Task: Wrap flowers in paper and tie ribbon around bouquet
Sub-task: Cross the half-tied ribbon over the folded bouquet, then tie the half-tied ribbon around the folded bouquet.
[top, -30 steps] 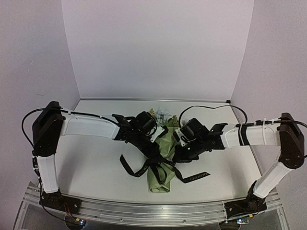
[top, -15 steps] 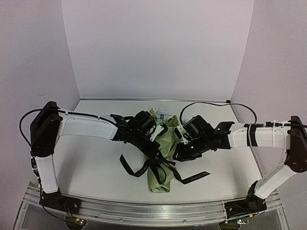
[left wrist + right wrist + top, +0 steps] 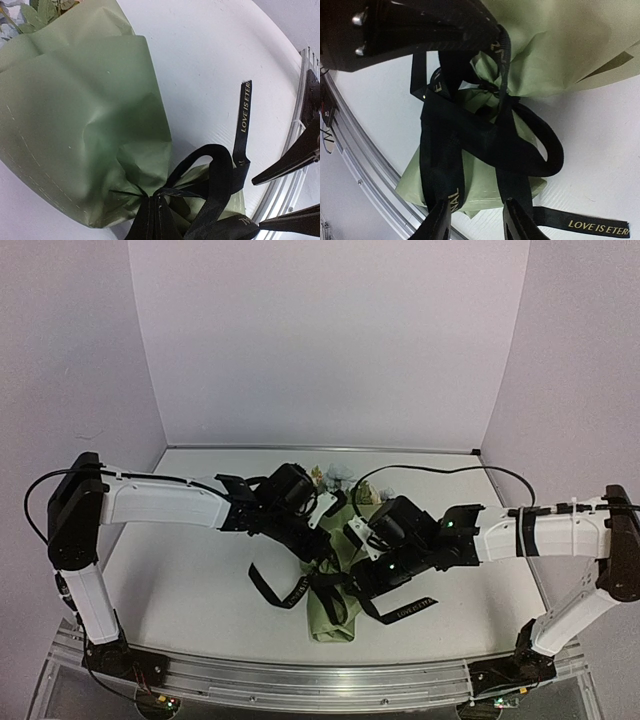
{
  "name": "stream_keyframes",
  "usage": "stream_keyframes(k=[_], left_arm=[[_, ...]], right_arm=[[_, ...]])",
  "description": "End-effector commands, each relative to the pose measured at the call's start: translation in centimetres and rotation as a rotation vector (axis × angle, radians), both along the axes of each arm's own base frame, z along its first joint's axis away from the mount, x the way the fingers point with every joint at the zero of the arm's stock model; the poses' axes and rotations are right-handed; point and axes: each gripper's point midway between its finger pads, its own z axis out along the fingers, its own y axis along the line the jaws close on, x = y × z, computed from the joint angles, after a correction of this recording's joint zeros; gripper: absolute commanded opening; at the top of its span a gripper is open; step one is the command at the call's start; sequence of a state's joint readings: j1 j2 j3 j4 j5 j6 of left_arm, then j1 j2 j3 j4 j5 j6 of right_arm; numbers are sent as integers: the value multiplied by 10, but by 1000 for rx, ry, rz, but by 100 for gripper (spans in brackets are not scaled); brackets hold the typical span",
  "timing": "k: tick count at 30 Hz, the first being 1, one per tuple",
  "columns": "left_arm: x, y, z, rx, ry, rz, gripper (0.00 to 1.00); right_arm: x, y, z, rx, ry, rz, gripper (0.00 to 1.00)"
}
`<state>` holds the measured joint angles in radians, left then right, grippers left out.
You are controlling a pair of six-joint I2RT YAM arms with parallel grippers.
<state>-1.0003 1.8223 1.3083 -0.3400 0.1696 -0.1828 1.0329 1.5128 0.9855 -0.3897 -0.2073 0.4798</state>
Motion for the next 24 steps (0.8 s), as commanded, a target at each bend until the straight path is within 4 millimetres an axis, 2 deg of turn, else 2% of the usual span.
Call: stream_keyframes(k=[1,6,12,19,24], left_arm=[[-11,-2,26,-83,1,-81,0],[-18,5,23,-119,83,-146,0],[-36,3,29,-183,167,-249,0],[-34,3,27,-200,219,-272,0],[-31,1,28,-207,229,-276,0]], right_arm=[[1,13,6,32,-74,71,41],[-5,19,-1,50,-110,165,44],[-17,28,-5,108,-119,254,46],[-40,29,-12,153,-137,386,49],[-43,27,-17,131,-156,405,50]])
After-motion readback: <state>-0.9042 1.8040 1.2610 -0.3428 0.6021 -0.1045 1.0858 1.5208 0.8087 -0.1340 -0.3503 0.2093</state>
